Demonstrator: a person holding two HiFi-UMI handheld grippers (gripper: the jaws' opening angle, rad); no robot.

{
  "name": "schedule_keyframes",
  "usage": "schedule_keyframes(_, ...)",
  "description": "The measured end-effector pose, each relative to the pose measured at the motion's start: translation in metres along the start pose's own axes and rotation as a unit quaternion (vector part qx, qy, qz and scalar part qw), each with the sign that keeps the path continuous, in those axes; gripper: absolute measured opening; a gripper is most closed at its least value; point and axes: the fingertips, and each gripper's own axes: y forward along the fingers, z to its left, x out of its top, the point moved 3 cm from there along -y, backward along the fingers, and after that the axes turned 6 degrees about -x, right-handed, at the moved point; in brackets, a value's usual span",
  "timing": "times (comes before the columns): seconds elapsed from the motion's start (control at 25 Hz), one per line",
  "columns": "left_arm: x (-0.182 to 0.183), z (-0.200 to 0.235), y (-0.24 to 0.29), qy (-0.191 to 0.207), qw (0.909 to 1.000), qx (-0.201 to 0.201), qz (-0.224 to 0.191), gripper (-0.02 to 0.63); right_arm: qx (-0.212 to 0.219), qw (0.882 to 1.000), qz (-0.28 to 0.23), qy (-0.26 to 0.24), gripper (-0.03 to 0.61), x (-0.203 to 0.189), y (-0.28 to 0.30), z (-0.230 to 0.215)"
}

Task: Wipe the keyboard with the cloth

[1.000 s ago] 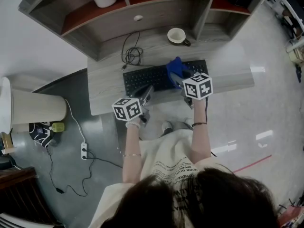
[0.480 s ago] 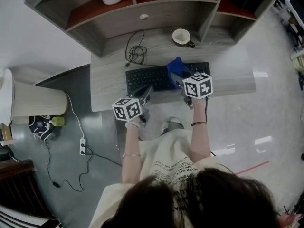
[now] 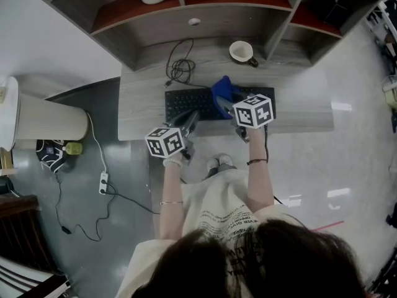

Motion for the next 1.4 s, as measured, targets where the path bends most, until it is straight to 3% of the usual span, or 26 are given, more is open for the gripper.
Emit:
schedule_keyframes(0.56,-0.001,-0.006,-0.002,-0.01,0.9988,0.039,-0.028,-0.003,0.046,0.999,0.022,-0.004,0.052,0.001,0.004,0.005)
schedule_keyframes(0.84,-0.008,-0.011,0.003,-0.006,0.9985,0.05,-0.022,-0.003,0.062,0.998,0.02,0.0,0.052,-0.001,0.006,0.005)
schedule_keyframes(1.4,0.001,0.006,-0.007,-0.007,0.9987,0.045,-0.021,-0.003,0.052,0.998,0.016,0.019,0.052,0.001,0.017,0.008)
